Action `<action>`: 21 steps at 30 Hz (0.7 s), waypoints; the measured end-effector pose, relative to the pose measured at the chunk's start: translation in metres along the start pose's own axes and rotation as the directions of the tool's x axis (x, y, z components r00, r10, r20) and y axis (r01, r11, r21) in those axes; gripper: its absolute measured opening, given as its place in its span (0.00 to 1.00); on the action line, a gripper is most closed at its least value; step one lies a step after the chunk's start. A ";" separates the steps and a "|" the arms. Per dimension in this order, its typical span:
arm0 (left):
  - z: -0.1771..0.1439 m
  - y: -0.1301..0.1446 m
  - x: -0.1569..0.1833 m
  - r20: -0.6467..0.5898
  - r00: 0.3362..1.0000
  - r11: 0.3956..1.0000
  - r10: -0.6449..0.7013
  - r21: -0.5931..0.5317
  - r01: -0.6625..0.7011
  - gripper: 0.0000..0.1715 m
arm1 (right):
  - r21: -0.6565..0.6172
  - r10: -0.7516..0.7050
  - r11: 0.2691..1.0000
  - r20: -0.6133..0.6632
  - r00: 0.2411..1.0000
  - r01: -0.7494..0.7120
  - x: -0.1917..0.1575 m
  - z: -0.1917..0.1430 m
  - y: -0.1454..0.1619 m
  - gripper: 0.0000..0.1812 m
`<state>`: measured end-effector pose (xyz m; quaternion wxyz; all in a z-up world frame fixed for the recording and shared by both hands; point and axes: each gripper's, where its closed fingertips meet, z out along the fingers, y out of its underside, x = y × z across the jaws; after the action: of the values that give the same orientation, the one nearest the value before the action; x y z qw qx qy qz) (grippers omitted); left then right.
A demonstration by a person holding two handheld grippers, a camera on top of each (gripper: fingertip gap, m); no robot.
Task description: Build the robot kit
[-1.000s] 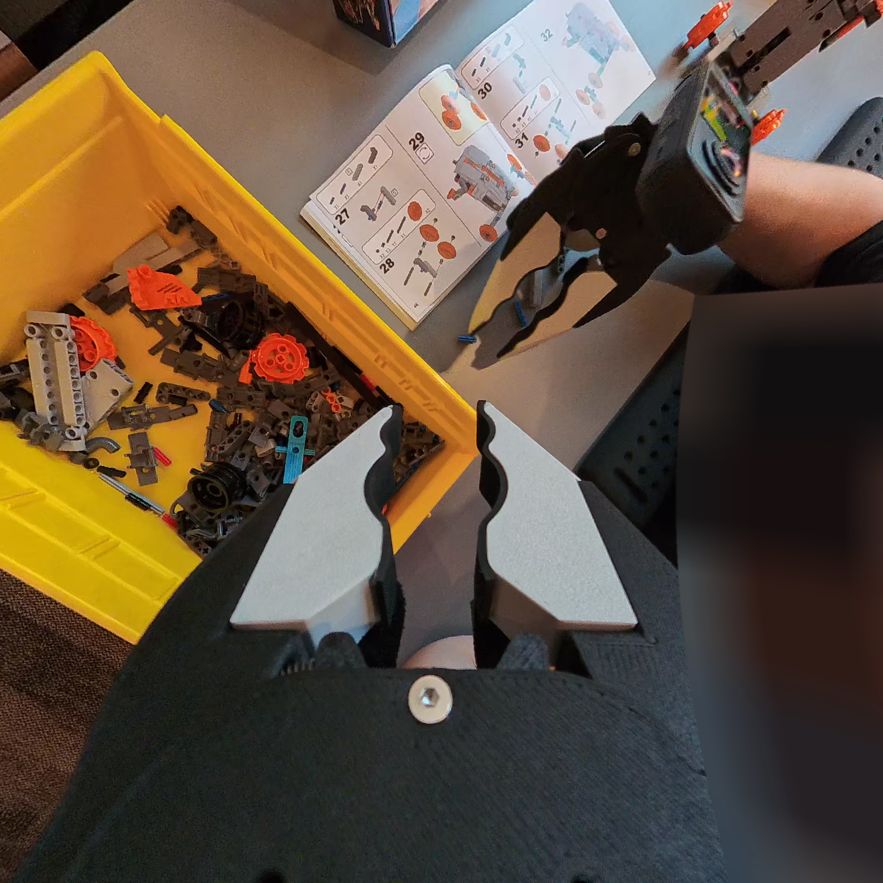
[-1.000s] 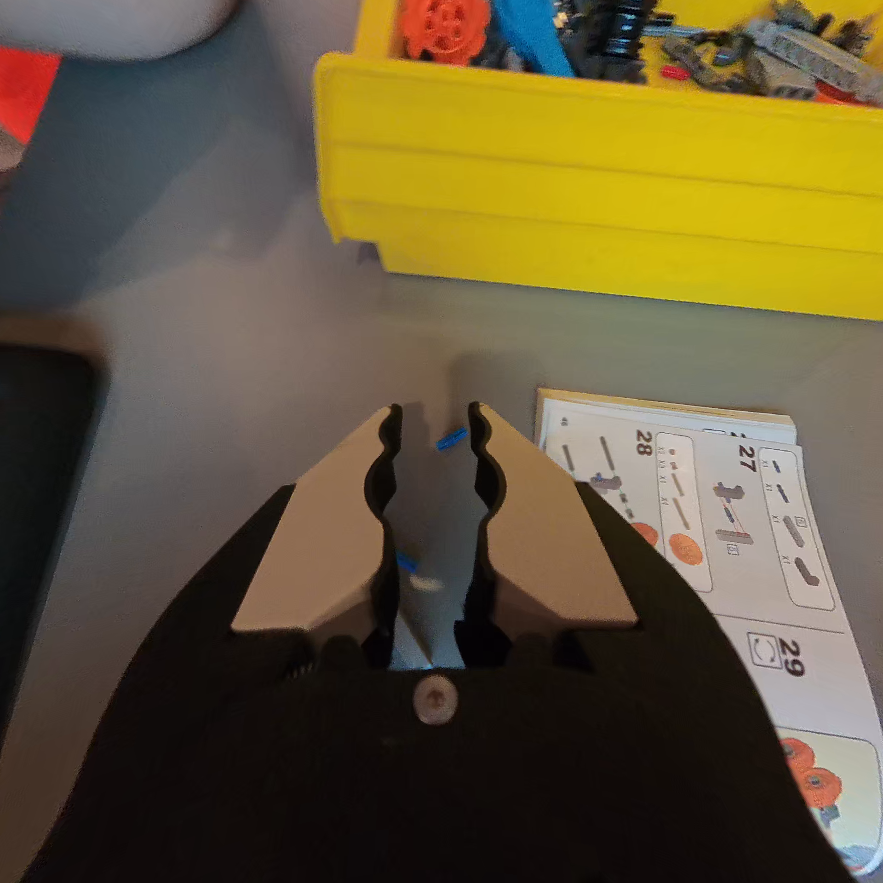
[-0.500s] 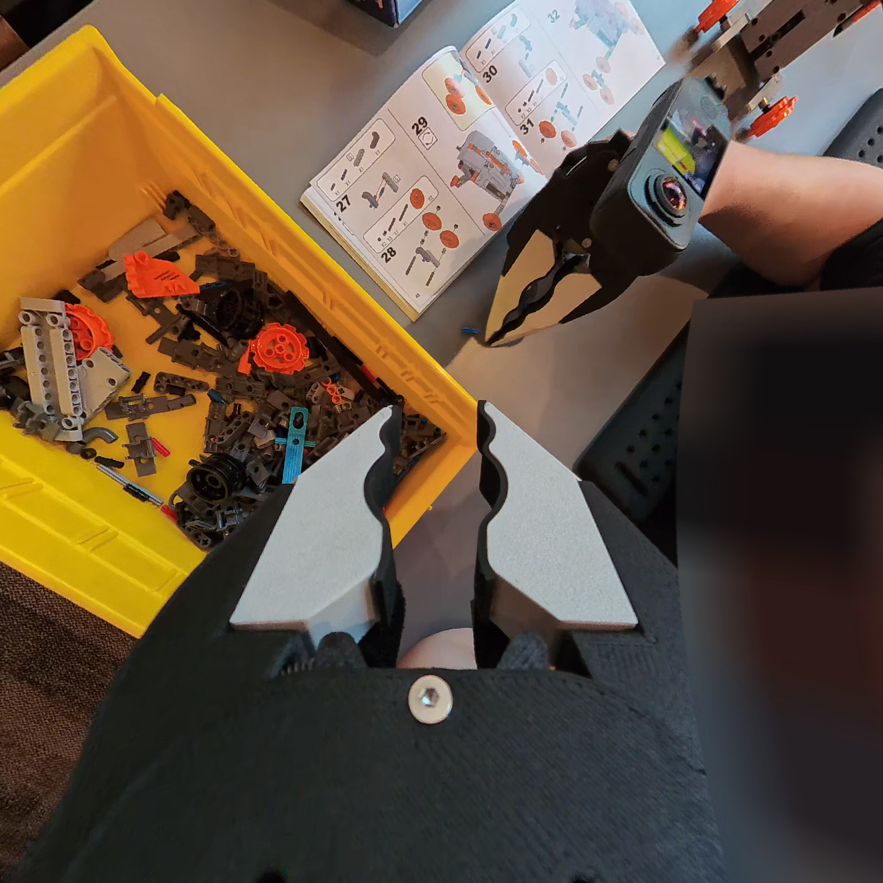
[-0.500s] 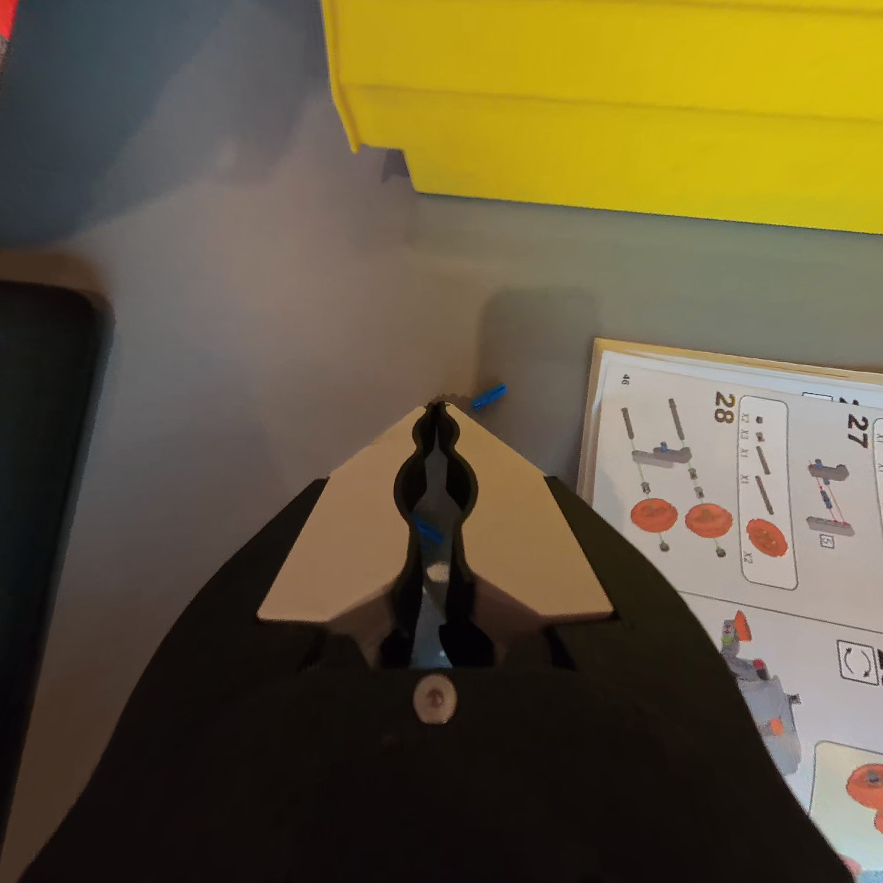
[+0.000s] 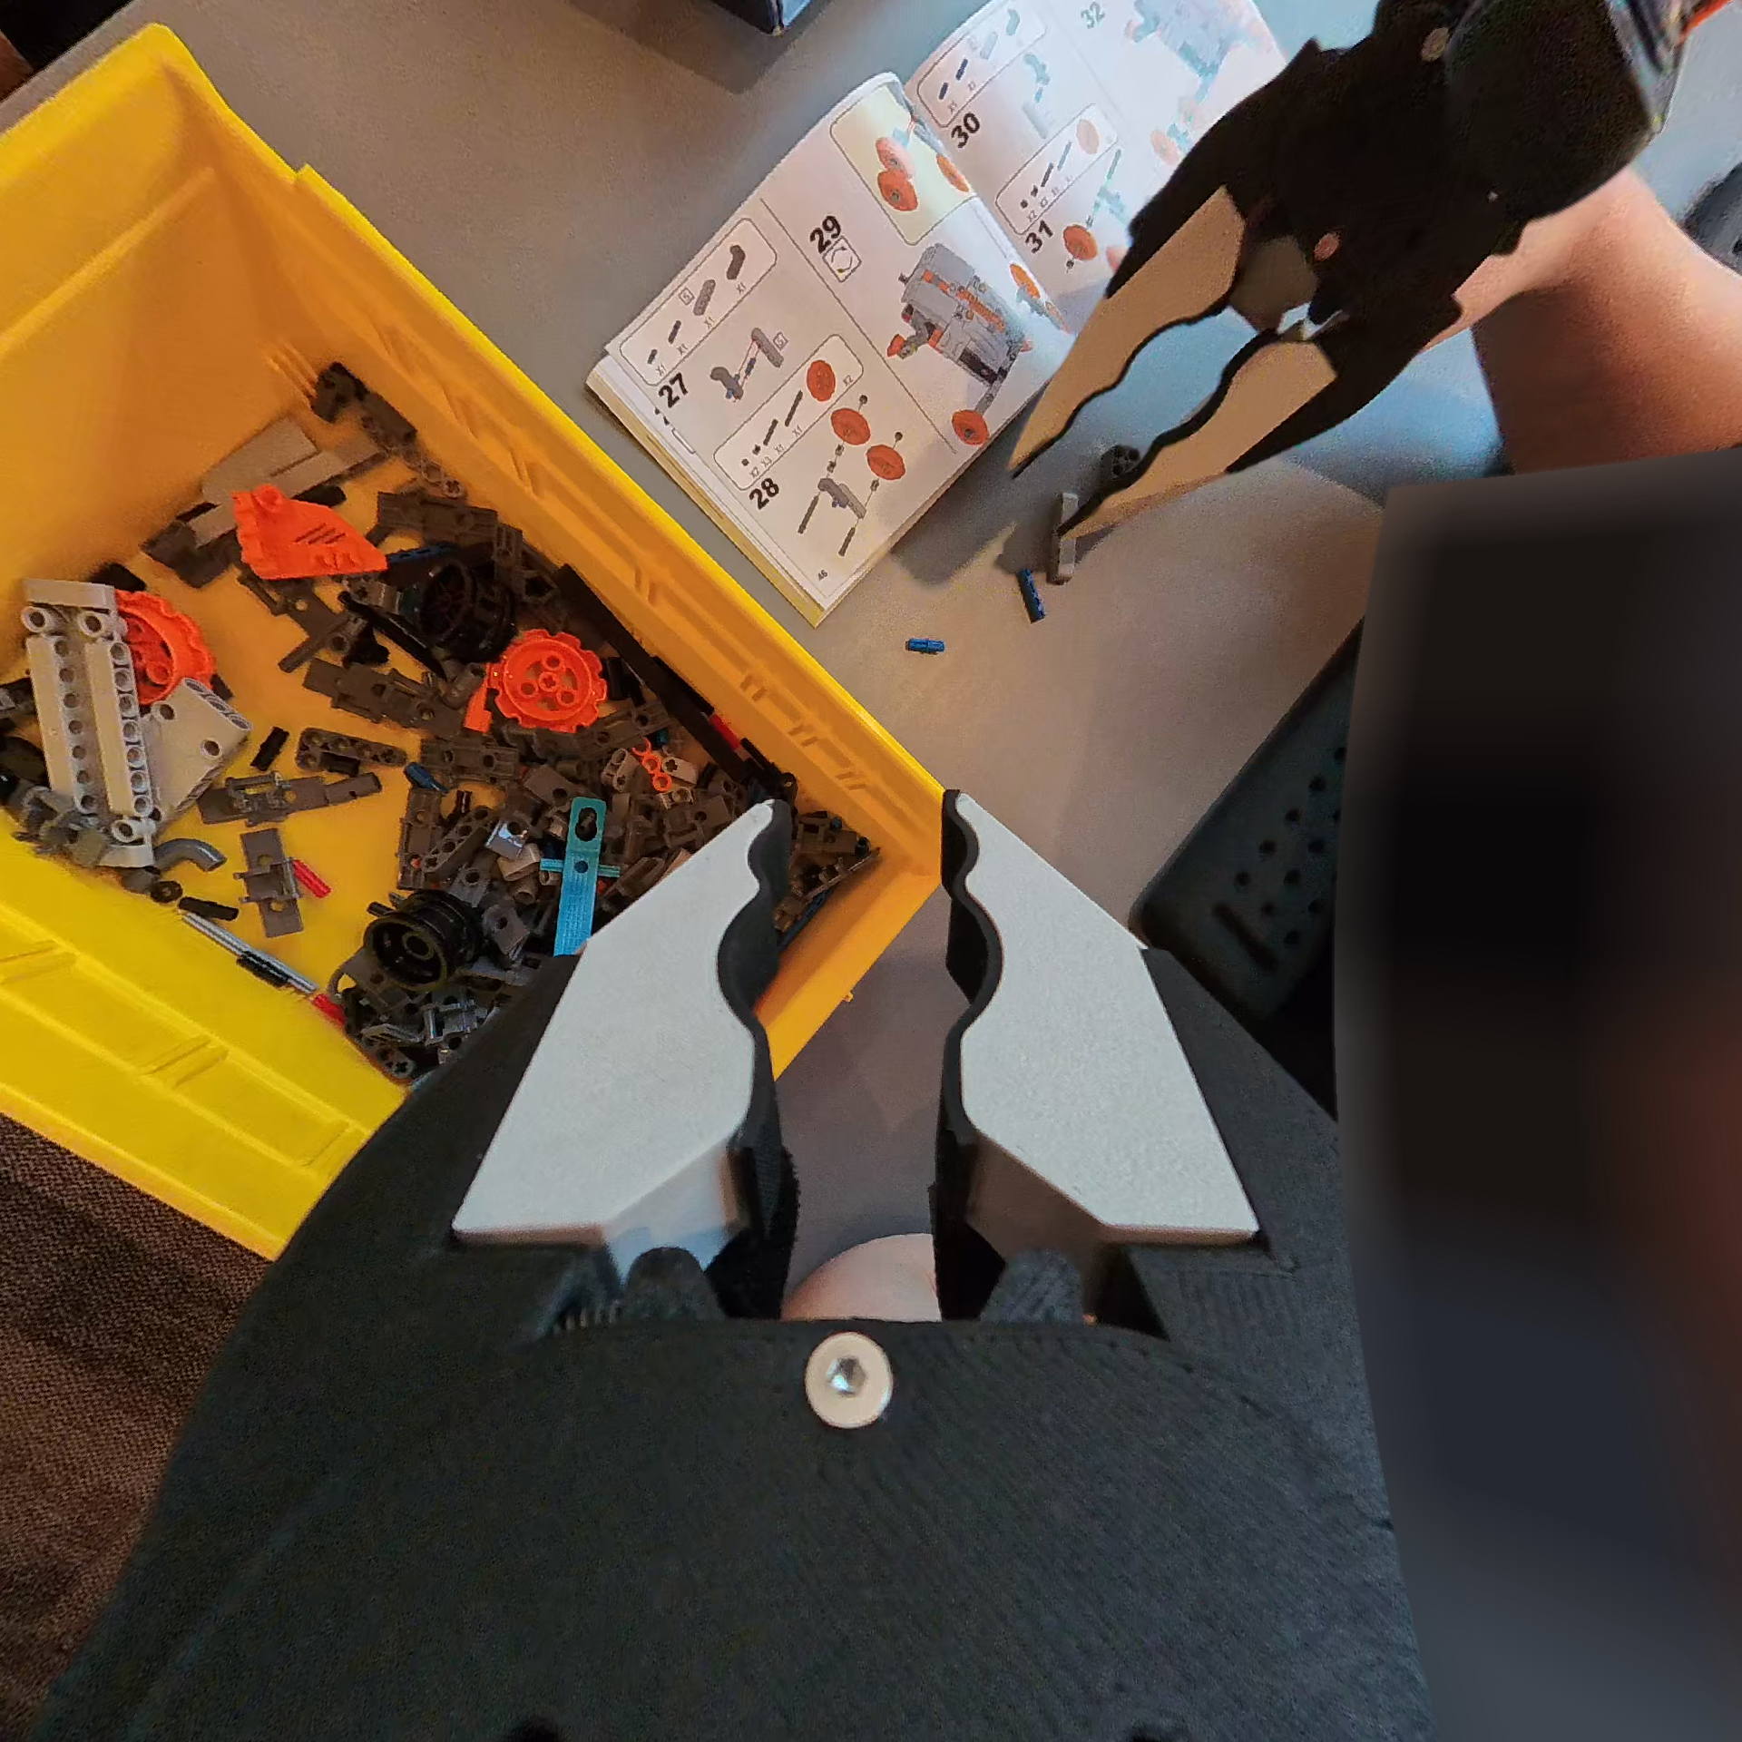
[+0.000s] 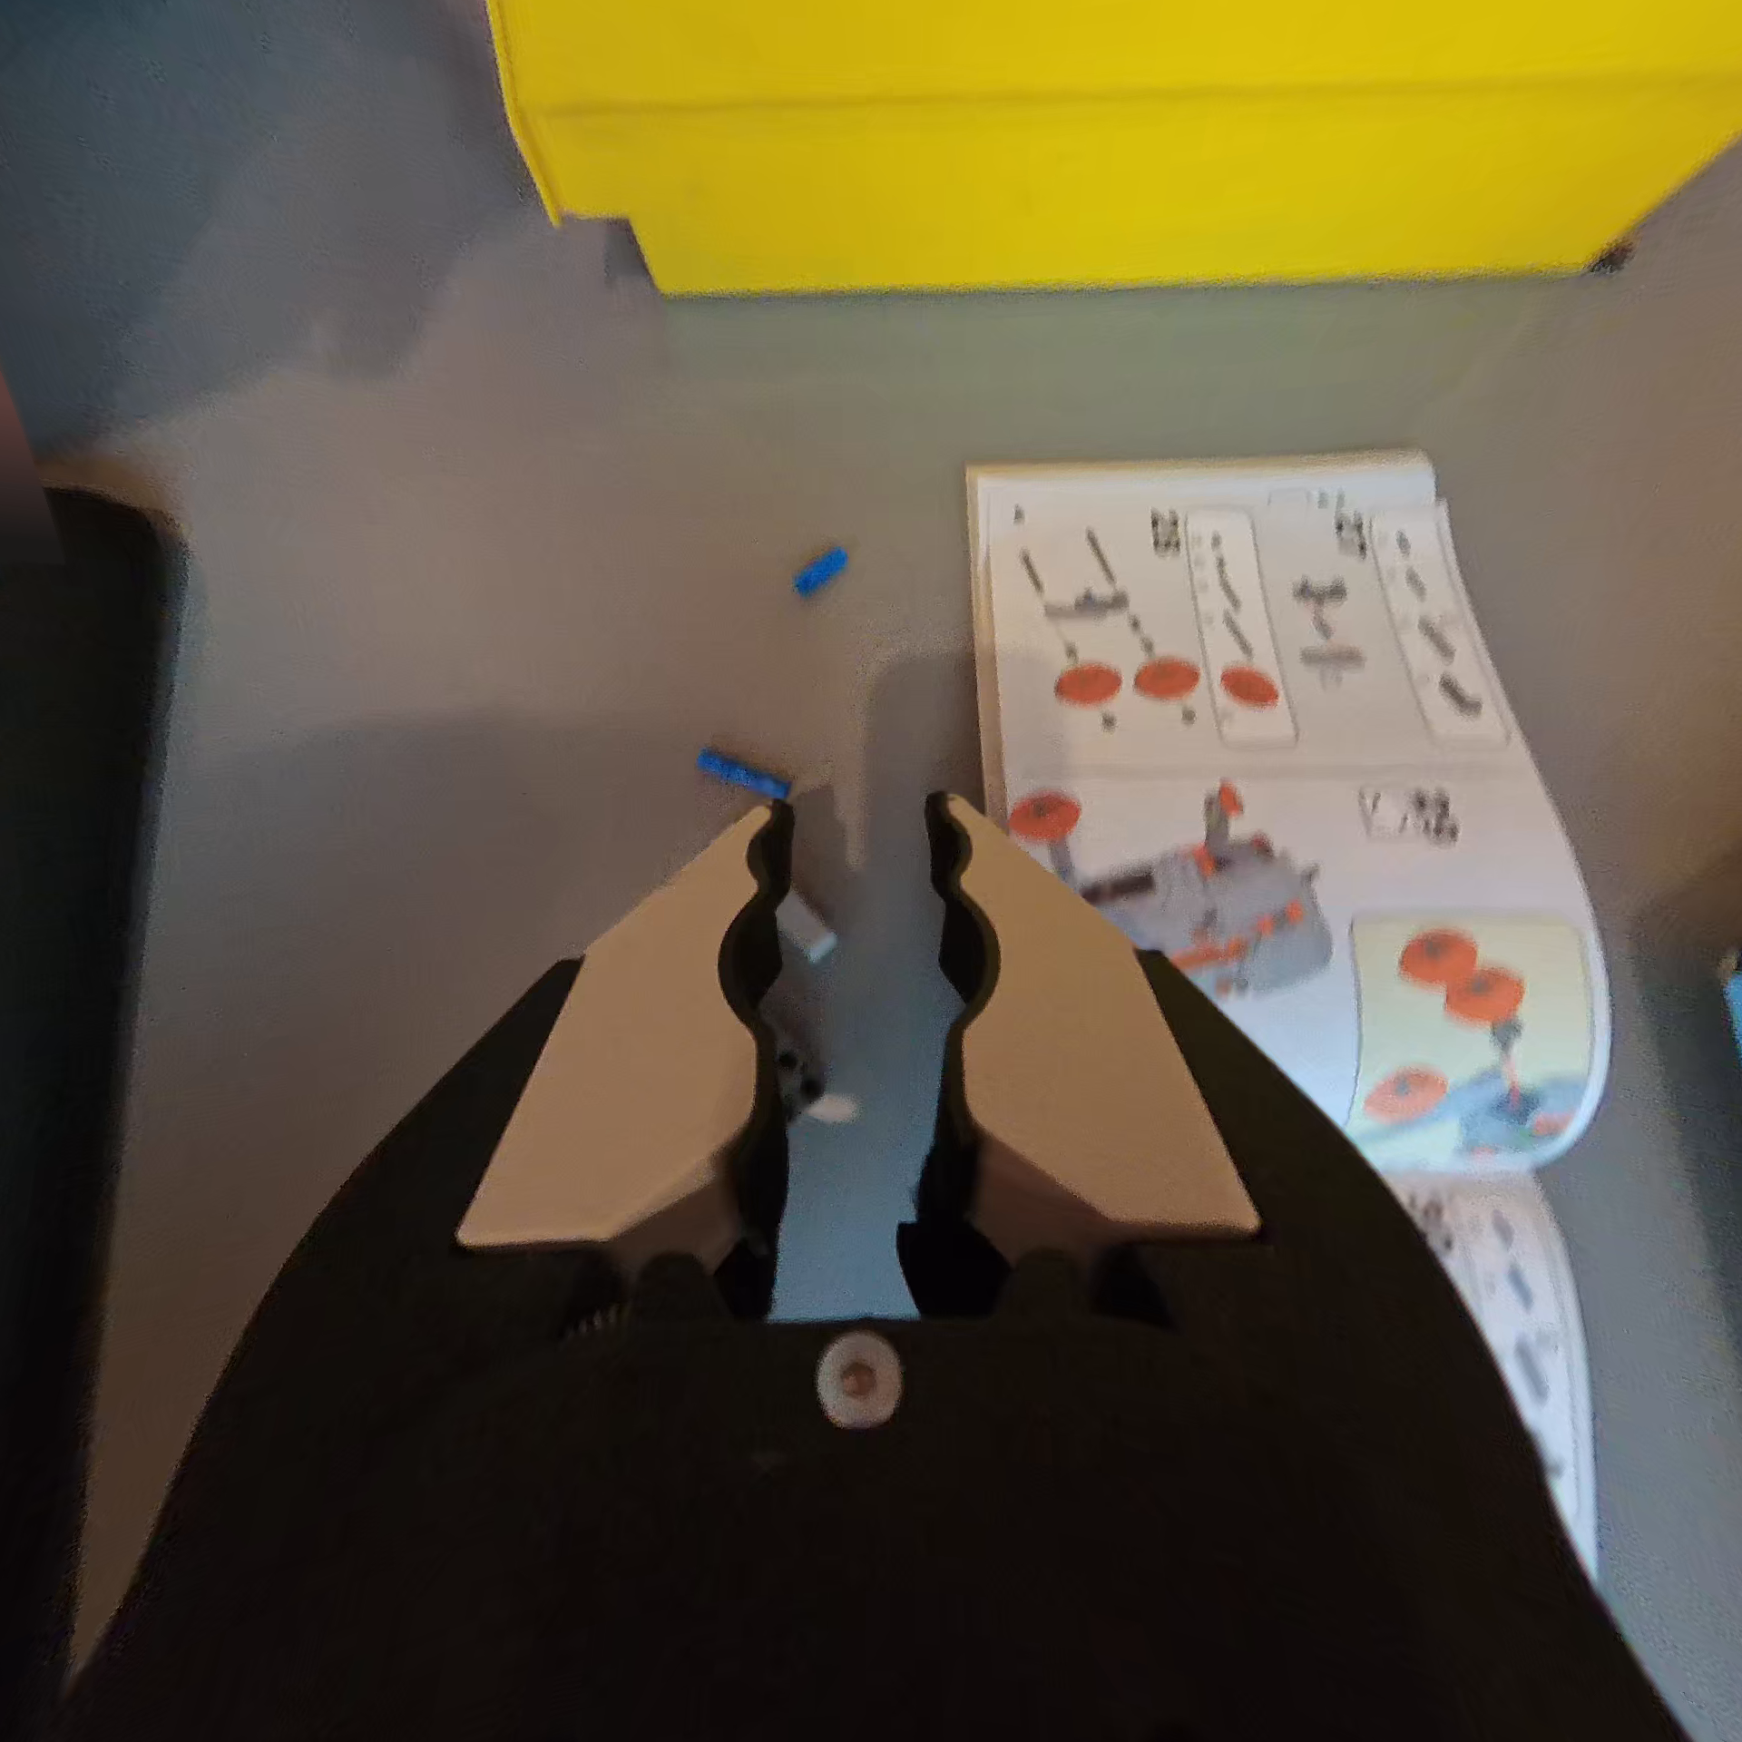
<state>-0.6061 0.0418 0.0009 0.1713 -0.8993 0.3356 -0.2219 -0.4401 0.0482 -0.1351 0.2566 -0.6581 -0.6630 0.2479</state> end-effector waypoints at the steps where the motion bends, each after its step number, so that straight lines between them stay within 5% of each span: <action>1: 0.000 0.000 0.000 0.000 1.000 1.000 0.000 -0.002 0.000 0.18 | -0.022 0.021 1.000 -0.009 1.000 -0.022 -0.001 -0.005 0.009 0.16; 8: 0.010 0.001 -0.003 0.003 1.000 0.999 -0.009 -0.041 0.009 0.18 | 0.051 -0.051 0.998 0.072 0.996 0.047 -0.029 -0.027 0.034 0.17; 16: 0.011 -0.002 -0.003 0.002 1.000 0.999 -0.010 -0.033 0.010 0.18 | -0.031 0.015 0.999 0.095 0.995 -0.012 -0.019 -0.024 0.062 0.17; 21: 0.010 -0.007 0.002 -0.026 1.000 1.000 0.010 -0.010 -0.010 0.17 | -0.021 -0.022 0.999 0.079 0.997 0.024 -0.014 -0.016 0.065 0.07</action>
<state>-0.5959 0.0465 -0.0038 0.1635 -0.8955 0.3435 -0.2312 -0.3805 0.0345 -0.1666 0.2259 -0.6431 -0.6827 0.2632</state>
